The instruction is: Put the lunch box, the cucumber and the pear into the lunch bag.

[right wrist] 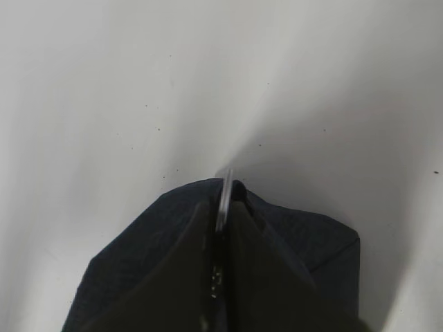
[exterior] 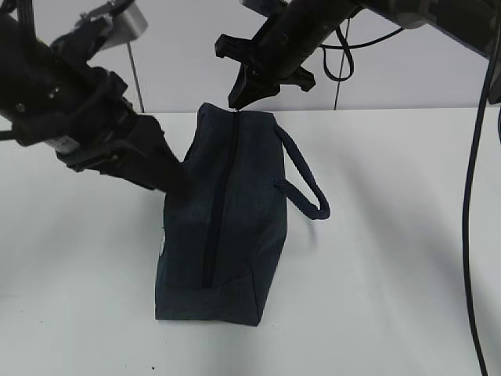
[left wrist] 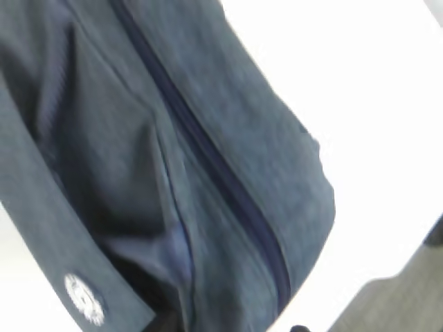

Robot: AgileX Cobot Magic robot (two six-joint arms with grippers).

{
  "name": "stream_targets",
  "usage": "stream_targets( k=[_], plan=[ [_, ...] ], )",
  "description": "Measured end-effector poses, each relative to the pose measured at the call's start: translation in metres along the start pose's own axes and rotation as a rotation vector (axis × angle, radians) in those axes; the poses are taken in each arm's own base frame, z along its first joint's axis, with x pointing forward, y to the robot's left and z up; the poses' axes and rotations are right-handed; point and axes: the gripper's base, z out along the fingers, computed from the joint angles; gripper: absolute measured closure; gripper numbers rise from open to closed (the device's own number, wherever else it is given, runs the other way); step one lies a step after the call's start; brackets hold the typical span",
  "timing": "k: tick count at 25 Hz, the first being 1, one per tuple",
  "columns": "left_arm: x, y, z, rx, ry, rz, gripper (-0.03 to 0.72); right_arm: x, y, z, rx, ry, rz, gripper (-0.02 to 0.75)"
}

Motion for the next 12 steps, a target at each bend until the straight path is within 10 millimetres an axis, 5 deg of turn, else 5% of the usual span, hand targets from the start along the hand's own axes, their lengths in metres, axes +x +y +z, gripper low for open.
stream_targets(
  k=[6,12],
  plan=[
    [-0.022,0.002,-0.005,-0.032,-0.168,-0.04,0.369,0.0,0.001,0.0,-0.016,0.001,0.007,0.731],
    [-0.041,0.018,0.024,-0.022,-0.152,-0.083,0.369,0.0,0.002,0.0,-0.027,0.001,0.011,0.731]
  ],
)
